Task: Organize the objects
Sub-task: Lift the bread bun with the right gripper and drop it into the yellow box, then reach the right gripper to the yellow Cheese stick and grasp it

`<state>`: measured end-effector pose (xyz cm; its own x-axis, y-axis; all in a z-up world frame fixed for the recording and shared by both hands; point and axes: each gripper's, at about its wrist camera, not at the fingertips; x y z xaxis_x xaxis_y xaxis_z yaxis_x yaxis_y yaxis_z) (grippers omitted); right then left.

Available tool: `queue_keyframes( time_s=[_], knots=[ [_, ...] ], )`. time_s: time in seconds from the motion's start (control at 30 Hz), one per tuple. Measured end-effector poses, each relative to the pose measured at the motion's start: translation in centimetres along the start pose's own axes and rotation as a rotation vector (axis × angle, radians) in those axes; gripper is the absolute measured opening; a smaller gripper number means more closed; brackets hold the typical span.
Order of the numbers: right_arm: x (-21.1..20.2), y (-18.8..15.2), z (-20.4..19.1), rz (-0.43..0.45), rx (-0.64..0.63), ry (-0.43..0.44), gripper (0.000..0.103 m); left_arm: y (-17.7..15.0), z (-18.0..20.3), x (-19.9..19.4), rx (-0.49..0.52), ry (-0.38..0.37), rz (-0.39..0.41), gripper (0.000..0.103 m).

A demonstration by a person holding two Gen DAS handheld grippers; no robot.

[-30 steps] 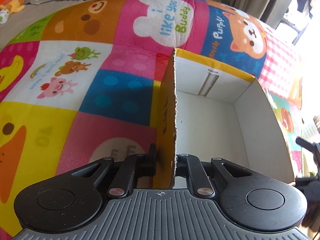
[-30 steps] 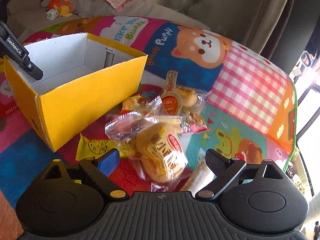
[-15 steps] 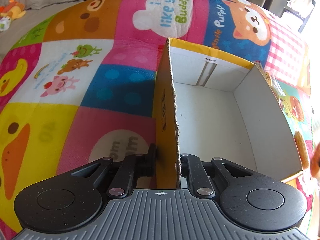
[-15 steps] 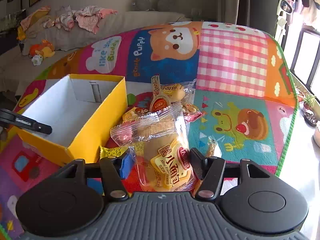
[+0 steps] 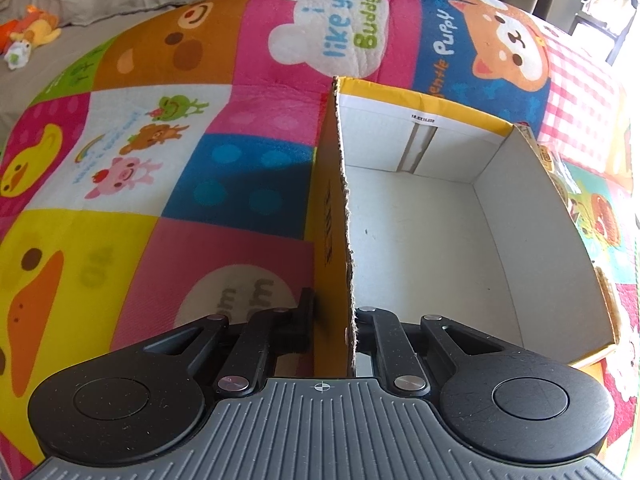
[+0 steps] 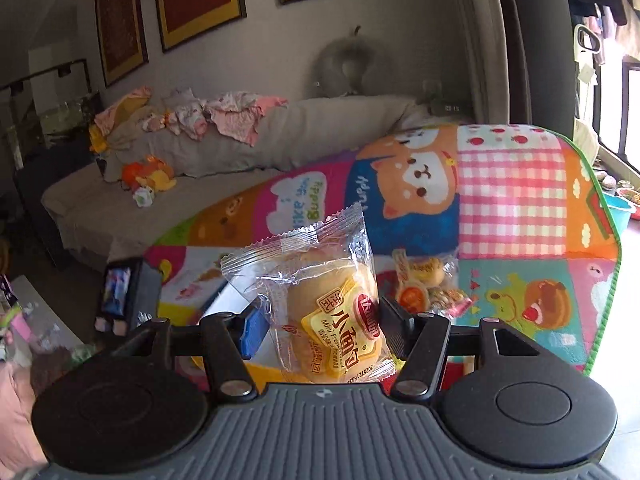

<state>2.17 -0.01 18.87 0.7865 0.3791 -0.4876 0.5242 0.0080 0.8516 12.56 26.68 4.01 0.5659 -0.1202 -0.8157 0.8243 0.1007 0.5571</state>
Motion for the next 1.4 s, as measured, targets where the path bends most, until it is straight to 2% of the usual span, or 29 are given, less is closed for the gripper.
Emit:
queue_keyframes(
  time_s=[0.13, 0.17, 0.2, 0.23, 0.3, 0.37, 0.43, 0.63, 0.83, 1.03, 1.23, 1.4],
  knots=[
    [3.3, 3.7, -2.3, 0.07, 0.024, 0.076, 0.062, 0.1, 0.1, 0.1, -0.008, 0.001, -0.001, 0.012],
    [4.7, 4.7, -2.6, 0.064, 0.034, 0.093, 0.066, 0.1, 0.0, 0.1, -0.01, -0.004, -0.002, 0.012],
    [5.9, 5.3, -2.9, 0.054, 0.055, 0.087, 0.077, 0.1, -0.2, 0.2, -0.012, -0.011, -0.002, 0.012],
    [7.0, 5.7, -3.0, 0.048, 0.079, 0.07, 0.081, 0.1, -0.3, 0.1, -0.014, -0.016, -0.002, 0.012],
    [8.5, 5.8, -2.9, 0.023, 0.105, 0.07, 0.081, 0.1, -0.3, 0.1, -0.014, -0.022, 0.0, 0.013],
    [9.0, 5.1, -2.0, 0.008, 0.13, 0.076, 0.081, 0.0, -0.1, 0.1, -0.006, -0.016, 0.005, 0.014],
    [8.7, 4.1, -1.0, 0.004, 0.133, 0.04, 0.081, 0.0, 0.0, 0.1, -0.004, -0.011, 0.009, 0.013],
    [6.5, 0.5, 3.7, 0.002, 0.048, -0.19, 0.082, 0.0, -0.4, 0.1, -0.028, -0.028, 0.013, 0.014],
    [4.5, -3.3, 10.5, -0.043, 0.132, -0.356, 0.082, -0.1, -0.2, 0.1, -0.02, -0.019, 0.016, 0.014],
    [4.2, -6.7, 14.3, -0.101, 0.22, -0.402, 0.082, -0.1, -0.1, 0.1, -0.01, -0.014, 0.017, 0.014],
    [6.2, -8.8, 13.6, -0.159, 0.198, -0.379, 0.082, -0.1, 0.0, 0.1, 0.005, -0.011, 0.017, 0.014],
    [8.6, -9.2, 12.7, -0.195, 0.198, -0.363, 0.082, -0.1, 0.1, 0.1, 0.019, -0.008, 0.016, 0.014]
  ],
)
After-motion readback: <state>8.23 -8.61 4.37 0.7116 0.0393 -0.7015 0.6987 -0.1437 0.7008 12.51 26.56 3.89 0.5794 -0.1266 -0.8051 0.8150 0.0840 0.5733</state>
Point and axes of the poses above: each gripper's, at about its wrist camera, not at the fingertips, and x roughly the way its jaws point, z to its right, y to its top, and after that the axes turned 2 degrees about x, right-handed
